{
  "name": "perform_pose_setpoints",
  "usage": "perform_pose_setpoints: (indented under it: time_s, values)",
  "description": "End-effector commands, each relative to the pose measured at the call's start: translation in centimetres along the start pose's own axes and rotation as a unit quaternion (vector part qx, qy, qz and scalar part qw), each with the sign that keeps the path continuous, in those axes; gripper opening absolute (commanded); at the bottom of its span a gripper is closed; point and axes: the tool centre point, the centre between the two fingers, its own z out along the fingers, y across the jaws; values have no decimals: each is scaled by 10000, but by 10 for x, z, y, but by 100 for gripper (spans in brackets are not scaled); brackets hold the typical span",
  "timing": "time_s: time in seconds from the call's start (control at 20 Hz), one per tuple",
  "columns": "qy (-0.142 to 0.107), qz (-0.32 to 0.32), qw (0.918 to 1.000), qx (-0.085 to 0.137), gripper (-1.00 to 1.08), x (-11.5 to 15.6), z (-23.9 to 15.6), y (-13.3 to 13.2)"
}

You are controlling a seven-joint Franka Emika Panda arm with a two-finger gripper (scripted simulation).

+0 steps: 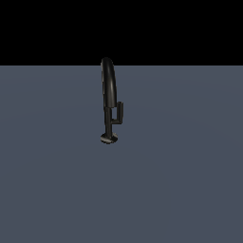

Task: Turn on the faucet by rotating a designated handle.

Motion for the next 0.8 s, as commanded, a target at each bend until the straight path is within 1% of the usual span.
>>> perform_pose_setpoints:
  time_s: [0.0, 0.2, 0.4, 0.75]
  values:
    - [0, 0, 10000, 0, -100, 0, 0, 0]
    - [-28, 23, 10000, 22, -100, 2, 0, 0]
    - [-110, 94, 9999, 88, -100, 9, 2, -2]
    - [-393, 334, 9982, 314, -100, 31, 6, -5]
